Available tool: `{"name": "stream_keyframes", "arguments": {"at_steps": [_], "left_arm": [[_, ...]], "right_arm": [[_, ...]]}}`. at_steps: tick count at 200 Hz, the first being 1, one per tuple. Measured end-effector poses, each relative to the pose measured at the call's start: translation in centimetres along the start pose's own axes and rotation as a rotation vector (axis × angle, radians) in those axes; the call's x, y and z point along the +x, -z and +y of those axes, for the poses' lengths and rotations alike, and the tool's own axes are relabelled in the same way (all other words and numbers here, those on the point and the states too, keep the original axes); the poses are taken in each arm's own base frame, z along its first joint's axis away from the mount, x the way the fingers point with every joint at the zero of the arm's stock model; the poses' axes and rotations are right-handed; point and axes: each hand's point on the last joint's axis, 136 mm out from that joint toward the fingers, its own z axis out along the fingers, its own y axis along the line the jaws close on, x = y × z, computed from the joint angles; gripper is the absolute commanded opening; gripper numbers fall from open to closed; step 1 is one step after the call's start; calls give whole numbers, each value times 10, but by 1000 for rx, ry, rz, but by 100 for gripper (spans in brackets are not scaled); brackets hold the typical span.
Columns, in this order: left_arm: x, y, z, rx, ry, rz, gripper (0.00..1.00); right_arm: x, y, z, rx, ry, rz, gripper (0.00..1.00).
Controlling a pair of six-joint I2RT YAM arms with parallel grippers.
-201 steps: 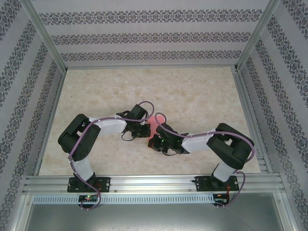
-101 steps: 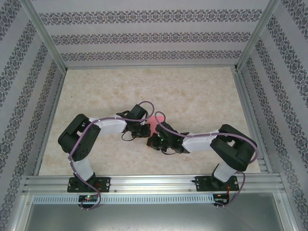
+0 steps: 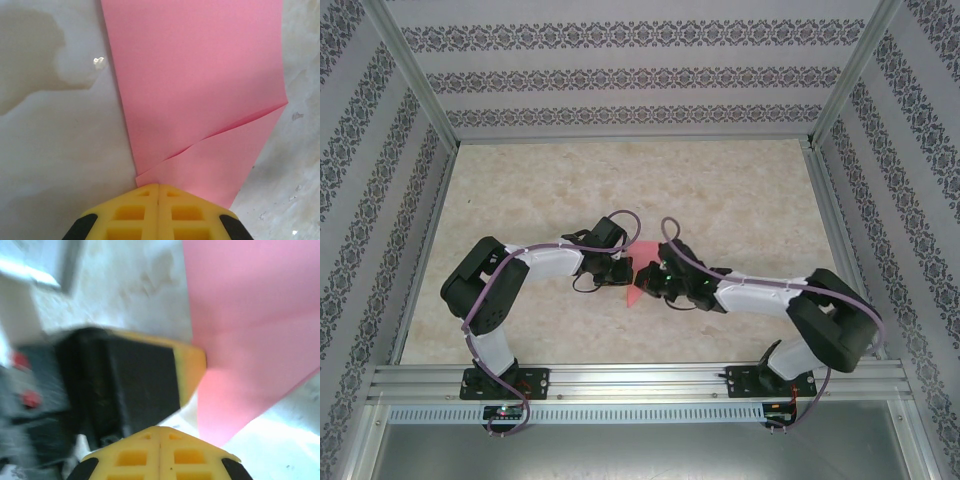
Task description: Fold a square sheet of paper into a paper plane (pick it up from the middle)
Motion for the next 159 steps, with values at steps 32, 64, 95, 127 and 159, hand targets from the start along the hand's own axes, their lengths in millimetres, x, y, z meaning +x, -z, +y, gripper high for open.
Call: {"name": "stream_keyframes", "arguments": {"at_steps": [32, 64, 95, 127, 159], "left_arm": [[0, 0, 0, -4, -6, 6, 0], [-2, 0, -2, -5, -8, 8, 0], [-6, -1, -4, -3, -19, 3, 3], [-6, 1, -5, 1, -26, -3, 15], [7, 20, -8, 29, -24, -34, 22]], "right_arm": [[-23, 4, -23, 61, -14, -42, 3], [-22, -11, -45, 126, -26, -7, 3], [-15, -22, -63, 168, -42, 28, 3], [-16, -25, -64, 165, -54, 23, 3], [-17, -25, -63, 162, -81, 18, 3]]}}
